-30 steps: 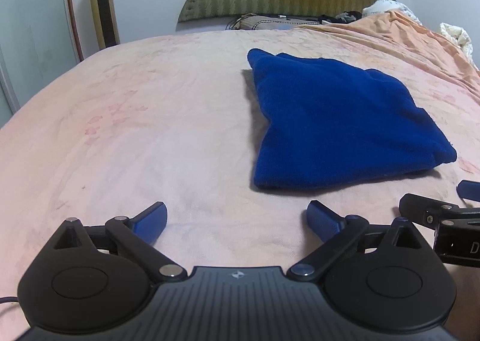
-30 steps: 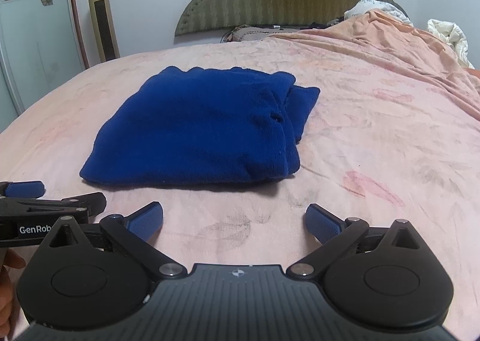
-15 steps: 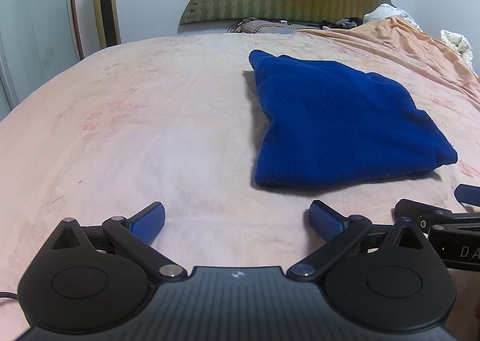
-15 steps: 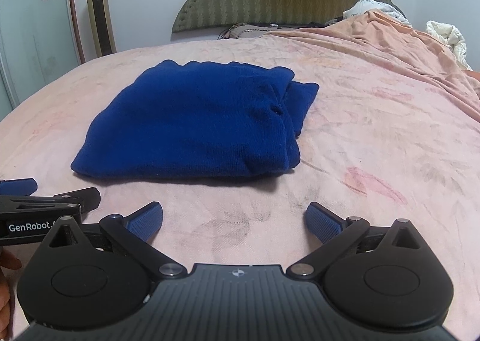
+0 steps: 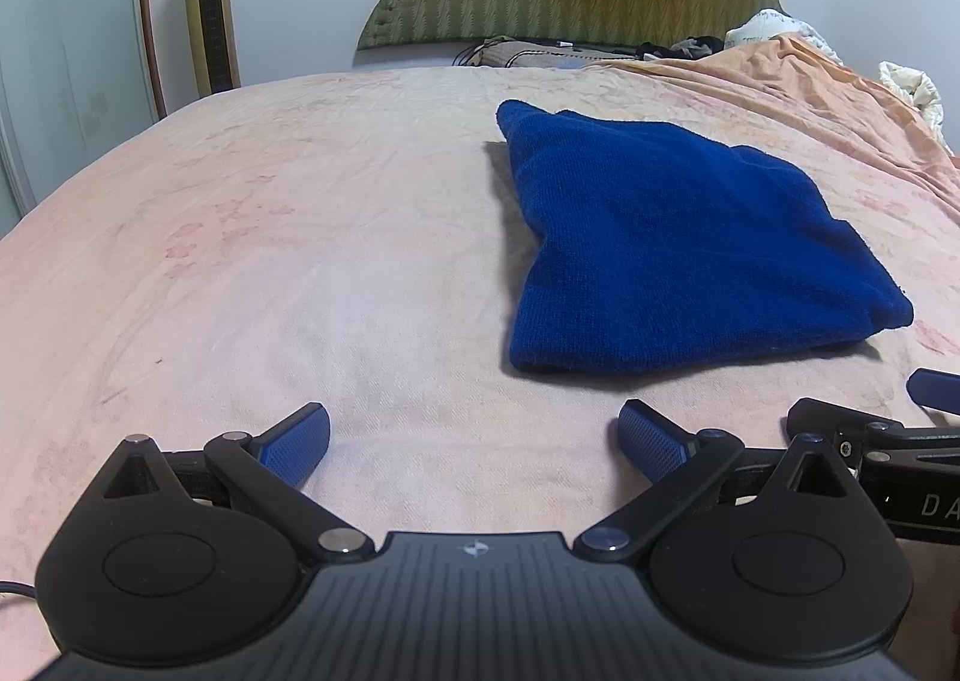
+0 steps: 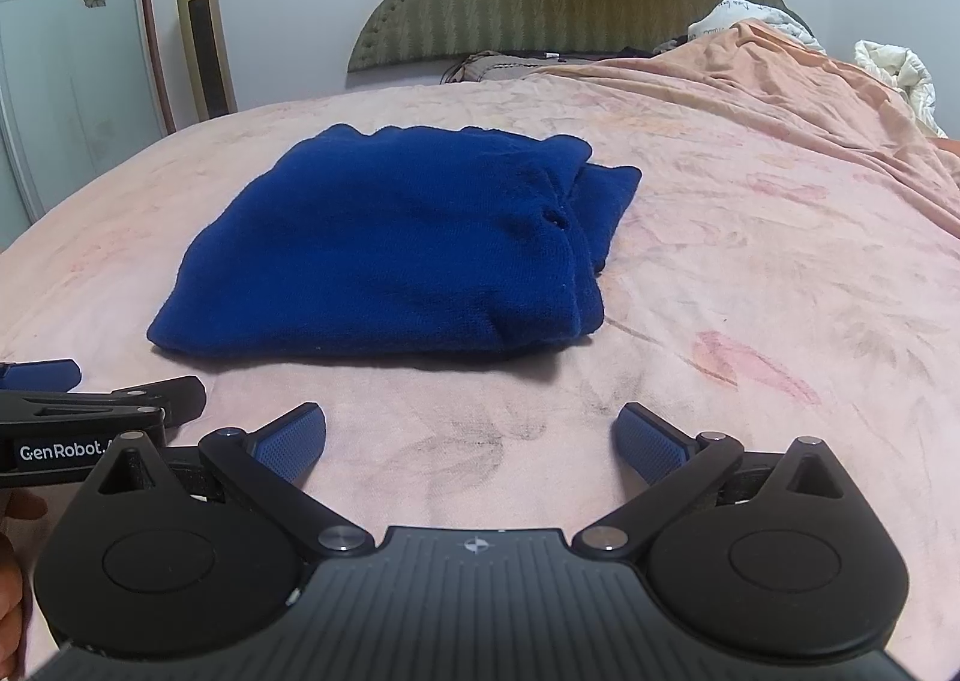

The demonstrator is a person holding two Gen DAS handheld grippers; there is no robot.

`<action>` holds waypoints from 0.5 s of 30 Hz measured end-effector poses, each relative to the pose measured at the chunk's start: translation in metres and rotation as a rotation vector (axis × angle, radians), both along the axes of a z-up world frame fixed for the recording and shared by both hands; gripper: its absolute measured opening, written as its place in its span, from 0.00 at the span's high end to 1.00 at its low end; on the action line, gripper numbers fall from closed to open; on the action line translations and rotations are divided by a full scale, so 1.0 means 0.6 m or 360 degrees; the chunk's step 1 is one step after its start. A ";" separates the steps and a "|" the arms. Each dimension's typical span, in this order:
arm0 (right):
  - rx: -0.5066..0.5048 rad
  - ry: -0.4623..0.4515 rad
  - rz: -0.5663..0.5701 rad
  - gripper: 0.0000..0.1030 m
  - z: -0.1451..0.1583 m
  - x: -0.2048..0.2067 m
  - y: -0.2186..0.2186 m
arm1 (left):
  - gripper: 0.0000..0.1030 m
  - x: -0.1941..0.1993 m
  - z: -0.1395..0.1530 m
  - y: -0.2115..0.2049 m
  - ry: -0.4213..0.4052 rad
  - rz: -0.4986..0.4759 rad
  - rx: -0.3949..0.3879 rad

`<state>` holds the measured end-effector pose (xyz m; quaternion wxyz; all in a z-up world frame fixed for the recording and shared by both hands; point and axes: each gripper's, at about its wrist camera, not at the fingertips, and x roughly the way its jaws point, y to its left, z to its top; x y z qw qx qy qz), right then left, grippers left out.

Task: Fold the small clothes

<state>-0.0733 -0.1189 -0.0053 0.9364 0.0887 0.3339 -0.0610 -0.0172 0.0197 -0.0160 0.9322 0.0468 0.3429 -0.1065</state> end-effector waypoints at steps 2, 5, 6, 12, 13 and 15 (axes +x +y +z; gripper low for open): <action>-0.0001 0.0001 0.0000 0.00 0.000 0.000 0.000 | 0.00 -0.001 0.000 0.000 -0.0001 -0.0001 0.0001; -0.0002 0.0001 0.0000 0.00 0.000 0.000 0.000 | 0.00 -0.001 0.001 0.001 0.0000 -0.0002 0.0001; -0.0002 0.0001 0.0000 0.00 0.000 0.000 0.000 | 0.00 -0.001 0.001 0.001 0.0000 -0.0003 0.0000; 0.0011 0.0005 -0.0034 0.00 0.005 -0.004 -0.002 | 0.00 0.000 0.011 0.003 0.0078 -0.0030 0.0034; 0.0019 0.0011 -0.0037 0.00 0.007 -0.006 -0.002 | 0.00 0.000 0.014 0.004 0.0095 -0.0031 0.0038; 0.0030 0.0018 -0.0036 0.00 0.014 -0.010 -0.003 | 0.00 0.001 0.019 0.008 0.0130 -0.0022 0.0024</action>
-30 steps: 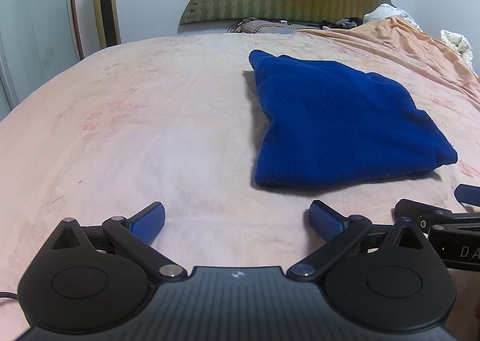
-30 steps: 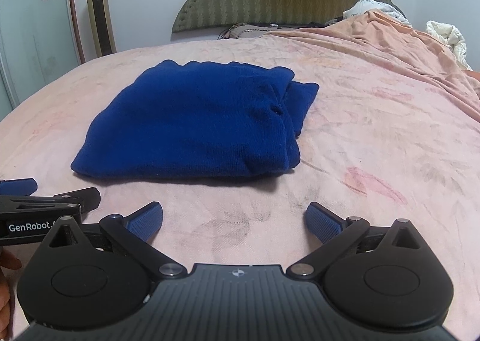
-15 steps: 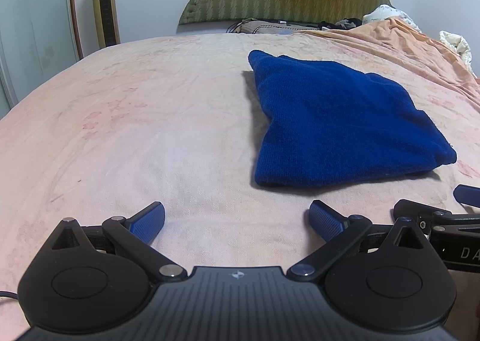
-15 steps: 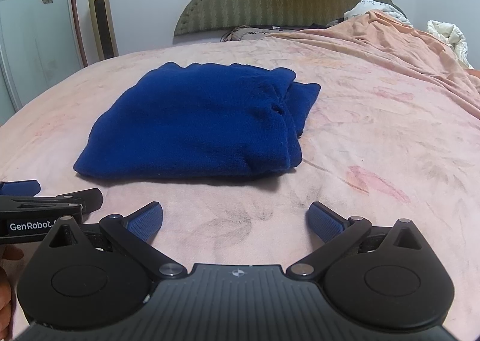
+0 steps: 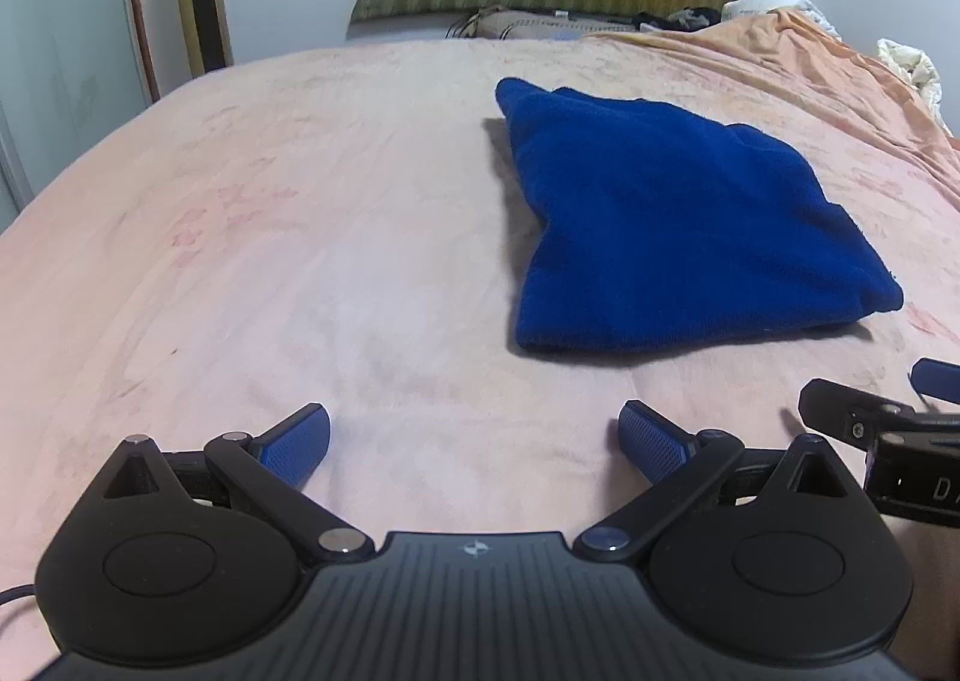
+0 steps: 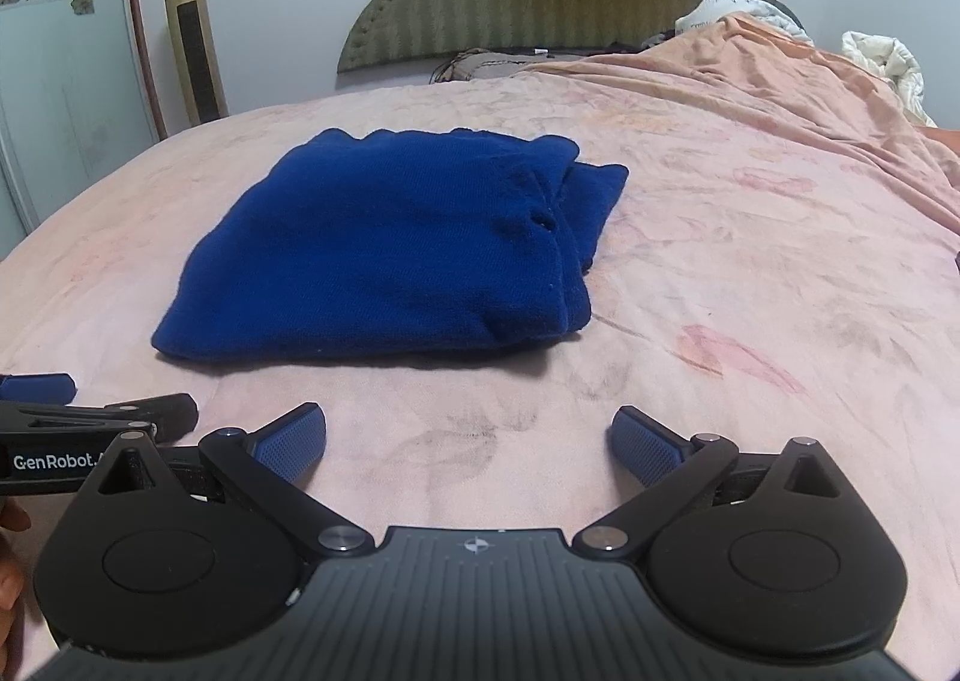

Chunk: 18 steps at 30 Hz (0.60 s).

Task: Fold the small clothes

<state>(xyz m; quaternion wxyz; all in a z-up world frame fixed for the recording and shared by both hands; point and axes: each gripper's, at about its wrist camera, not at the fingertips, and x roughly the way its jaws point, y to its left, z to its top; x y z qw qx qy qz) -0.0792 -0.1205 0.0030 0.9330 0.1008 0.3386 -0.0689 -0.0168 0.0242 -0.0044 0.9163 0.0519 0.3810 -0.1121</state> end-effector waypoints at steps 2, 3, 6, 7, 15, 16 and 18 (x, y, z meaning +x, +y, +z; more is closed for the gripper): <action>-0.0011 0.0008 0.0008 0.00 0.006 -0.002 0.002 | 0.00 -0.001 0.005 0.005 0.0020 0.0000 -0.0029; -0.0024 0.0010 0.0010 0.00 0.008 -0.003 0.004 | 0.00 -0.002 0.007 0.007 0.0022 0.0001 -0.0036; -0.0045 0.0007 0.0017 0.00 0.014 -0.006 0.007 | 0.00 -0.006 0.013 0.005 0.0004 0.0000 0.0004; -0.0044 0.0007 0.0018 0.00 0.016 -0.007 0.008 | 0.00 -0.008 0.014 0.004 -0.0009 -0.0002 0.0022; -0.0045 0.0009 0.0025 0.00 0.021 -0.012 0.009 | 0.00 -0.012 0.021 -0.002 -0.0048 0.0006 0.0054; -0.0044 0.0008 0.0024 0.00 0.021 -0.012 0.008 | 0.00 -0.012 0.021 -0.002 -0.0047 0.0008 0.0055; -0.0043 0.0006 0.0023 0.00 0.022 -0.013 0.008 | 0.00 -0.012 0.022 -0.001 -0.0042 0.0010 0.0051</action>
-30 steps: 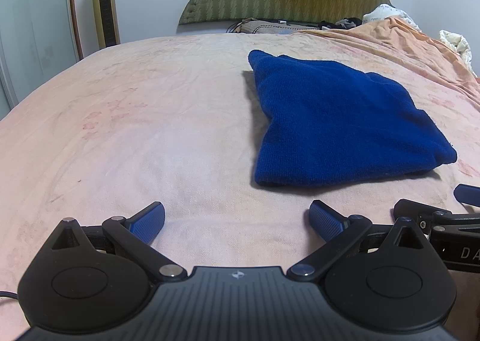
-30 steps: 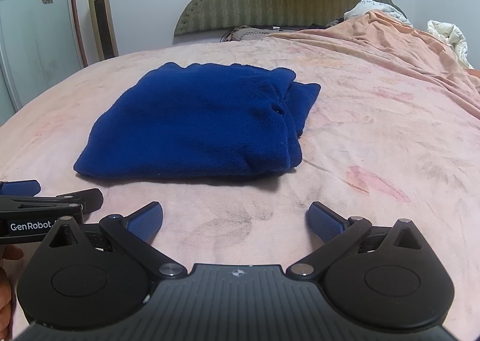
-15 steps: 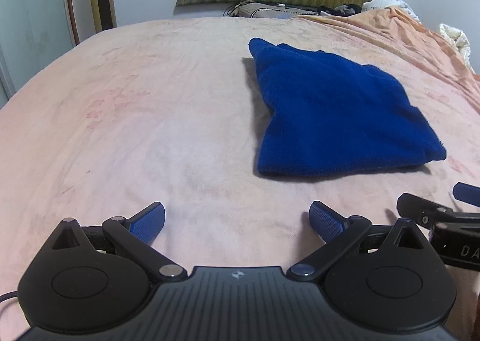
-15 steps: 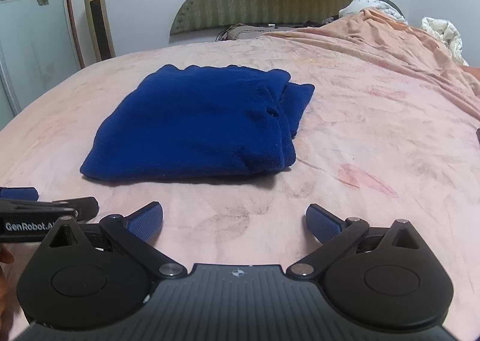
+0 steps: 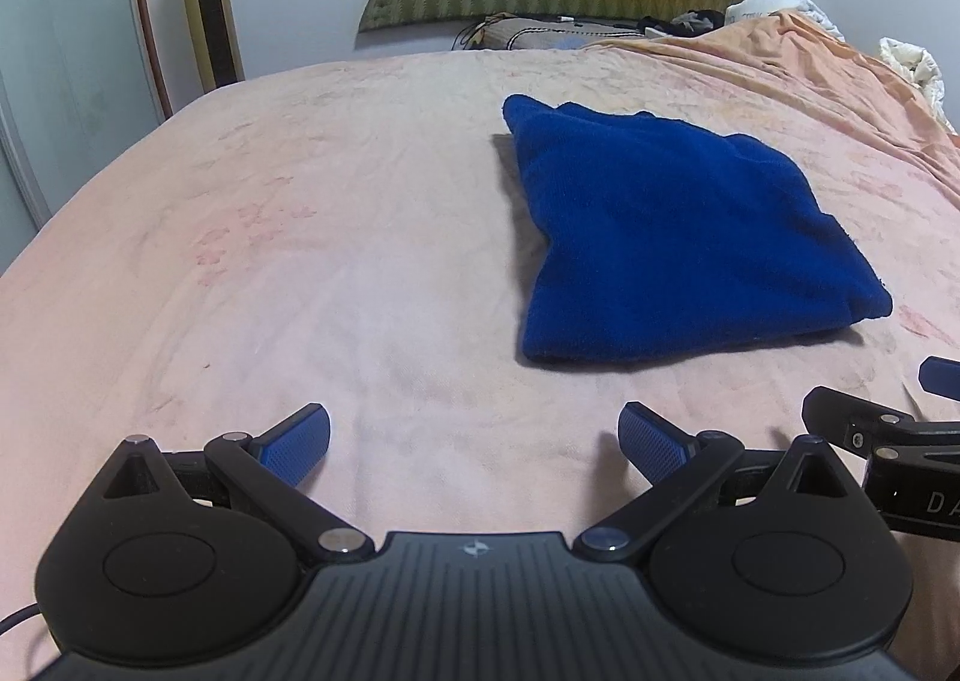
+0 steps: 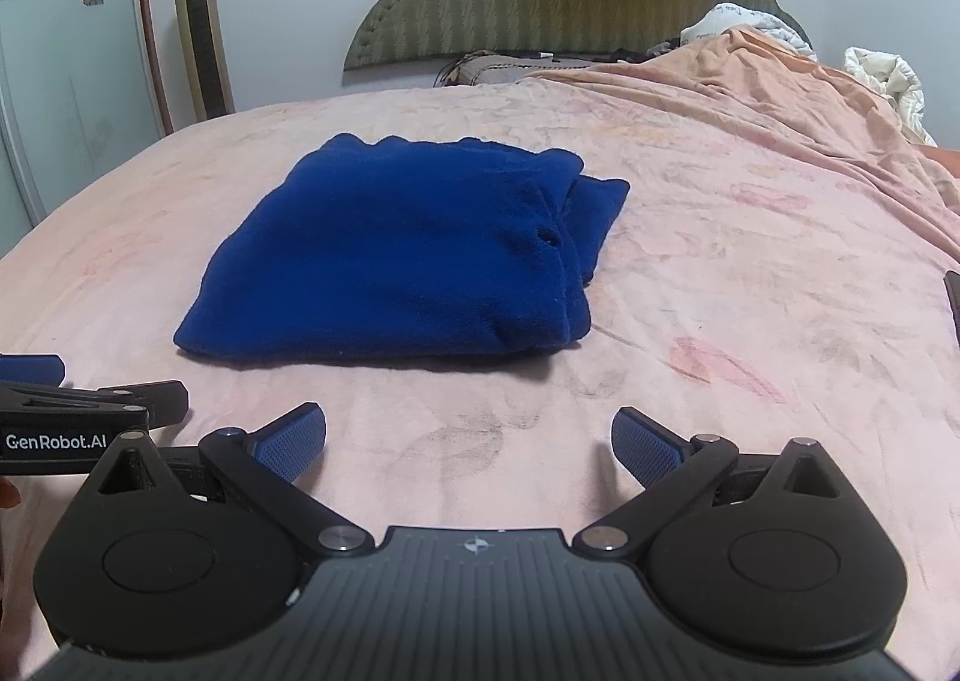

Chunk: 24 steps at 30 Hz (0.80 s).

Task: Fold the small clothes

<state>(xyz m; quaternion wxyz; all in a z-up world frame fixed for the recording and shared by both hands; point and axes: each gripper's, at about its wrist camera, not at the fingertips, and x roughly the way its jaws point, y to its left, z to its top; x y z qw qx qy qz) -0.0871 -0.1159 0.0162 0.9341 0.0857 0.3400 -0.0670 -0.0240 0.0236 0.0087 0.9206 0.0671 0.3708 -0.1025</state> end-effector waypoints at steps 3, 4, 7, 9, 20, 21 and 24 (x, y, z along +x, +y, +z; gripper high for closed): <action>0.0003 -0.0001 0.0000 0.00 0.000 0.000 0.000 | 0.00 0.000 0.000 0.003 0.0019 -0.0001 -0.0009; 0.0001 0.0000 0.0001 0.00 0.000 0.000 0.000 | 0.00 0.000 0.000 0.003 0.0024 -0.0003 -0.0012; 0.0001 0.0000 0.0010 0.00 0.002 -0.002 0.000 | 0.00 -0.001 0.000 0.004 0.0023 0.0001 -0.0005; -0.0001 -0.0003 0.0011 0.00 0.003 -0.002 0.002 | 0.00 -0.001 0.000 0.004 0.0023 -0.0003 -0.0002; -0.0004 -0.0012 0.0021 0.00 0.008 -0.005 0.009 | 0.00 -0.002 0.002 0.003 0.0030 -0.0001 -0.0002; -0.0002 -0.0012 0.0022 0.00 0.008 -0.005 0.010 | 0.00 -0.002 0.002 0.004 0.0031 0.0001 -0.0003; -0.0001 -0.0011 0.0021 0.00 0.009 -0.004 0.011 | 0.00 -0.002 0.004 0.005 0.0031 0.0005 -0.0011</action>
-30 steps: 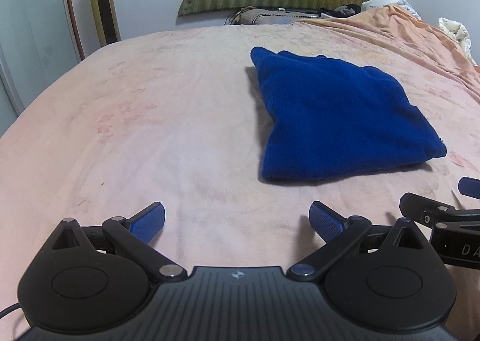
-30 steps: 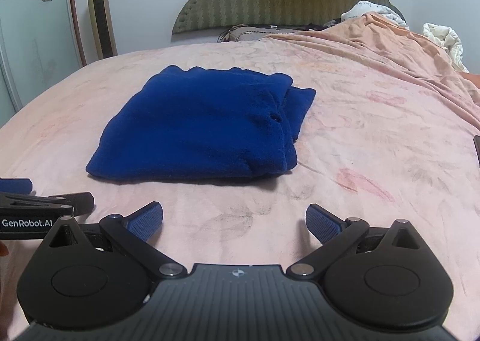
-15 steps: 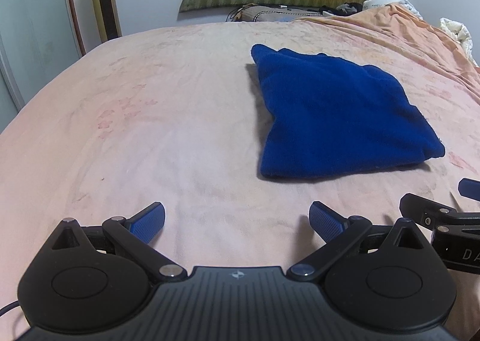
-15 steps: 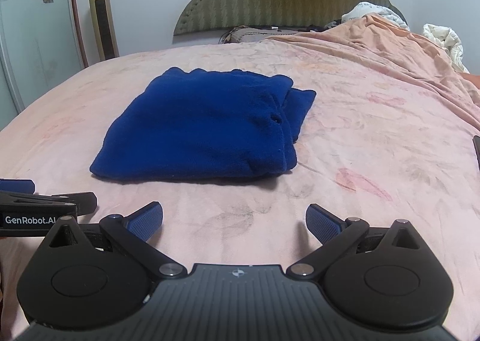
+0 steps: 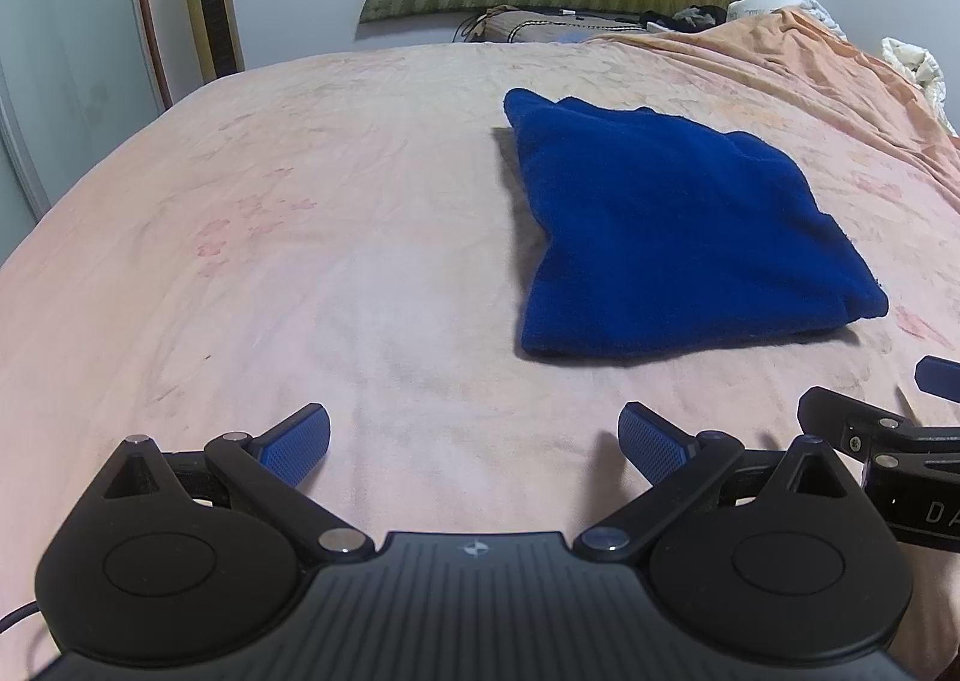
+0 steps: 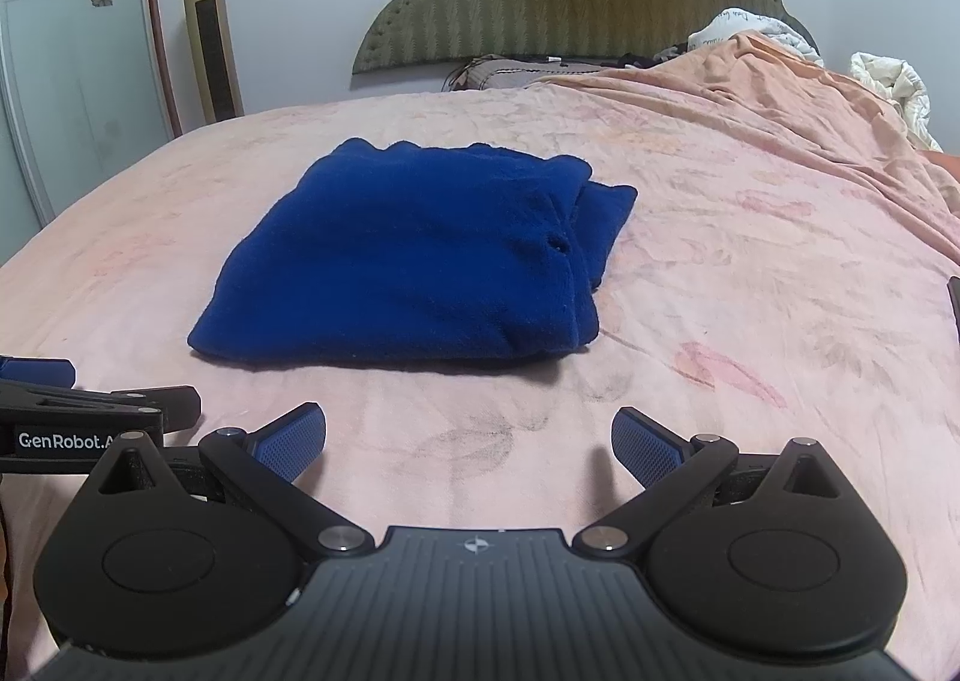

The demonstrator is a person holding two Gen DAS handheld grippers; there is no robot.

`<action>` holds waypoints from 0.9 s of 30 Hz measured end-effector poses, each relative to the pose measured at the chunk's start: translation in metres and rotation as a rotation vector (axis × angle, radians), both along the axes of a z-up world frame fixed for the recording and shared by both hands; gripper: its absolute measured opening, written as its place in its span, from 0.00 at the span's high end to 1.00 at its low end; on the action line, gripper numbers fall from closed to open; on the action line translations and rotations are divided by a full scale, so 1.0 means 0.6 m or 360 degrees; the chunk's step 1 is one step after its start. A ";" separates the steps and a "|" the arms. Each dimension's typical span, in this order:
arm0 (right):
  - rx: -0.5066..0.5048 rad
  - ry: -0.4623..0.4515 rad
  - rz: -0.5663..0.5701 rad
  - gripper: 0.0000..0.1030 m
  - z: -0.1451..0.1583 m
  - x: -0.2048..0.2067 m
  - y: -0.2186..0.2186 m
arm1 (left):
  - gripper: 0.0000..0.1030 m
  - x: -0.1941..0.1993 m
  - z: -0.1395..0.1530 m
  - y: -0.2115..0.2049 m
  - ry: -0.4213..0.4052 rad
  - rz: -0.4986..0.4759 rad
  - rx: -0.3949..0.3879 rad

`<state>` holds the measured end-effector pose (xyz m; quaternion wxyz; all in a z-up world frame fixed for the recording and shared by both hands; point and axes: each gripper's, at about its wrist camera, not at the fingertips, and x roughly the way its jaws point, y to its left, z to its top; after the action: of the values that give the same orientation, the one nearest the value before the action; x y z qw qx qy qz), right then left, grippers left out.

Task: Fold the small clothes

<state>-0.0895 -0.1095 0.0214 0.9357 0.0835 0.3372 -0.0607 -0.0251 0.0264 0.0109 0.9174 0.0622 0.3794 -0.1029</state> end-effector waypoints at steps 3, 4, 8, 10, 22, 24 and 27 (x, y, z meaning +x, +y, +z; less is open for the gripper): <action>0.0001 -0.0003 0.0003 0.00 0.000 0.000 0.000 | 0.00 0.002 0.000 0.002 -0.0002 0.0007 -0.0006; 0.0002 -0.0004 0.0004 0.00 -0.001 0.000 0.001 | 0.00 0.002 0.000 0.002 -0.0003 0.0009 -0.0004; 0.0003 -0.0005 0.0007 0.00 -0.002 0.001 0.004 | 0.00 0.001 0.000 0.001 -0.0013 0.0010 0.0012; 0.0006 -0.0003 0.0006 0.00 -0.003 0.001 0.002 | 0.00 0.001 -0.001 0.002 -0.0011 0.0007 0.0014; 0.0002 0.0007 -0.0003 0.00 -0.006 0.000 -0.003 | 0.00 0.002 0.000 0.004 -0.0006 0.0008 0.0022; 0.0005 0.0008 -0.0001 0.00 -0.007 0.000 -0.003 | 0.00 0.002 0.002 0.006 -0.0011 -0.0001 0.0016; 0.0012 0.0004 0.0002 0.00 -0.007 0.002 -0.008 | 0.00 0.006 0.006 0.007 -0.0024 -0.0010 0.0005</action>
<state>-0.0882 -0.1140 0.0172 0.9351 0.0867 0.3386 -0.0590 -0.0212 0.0307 0.0143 0.9198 0.0656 0.3724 -0.1048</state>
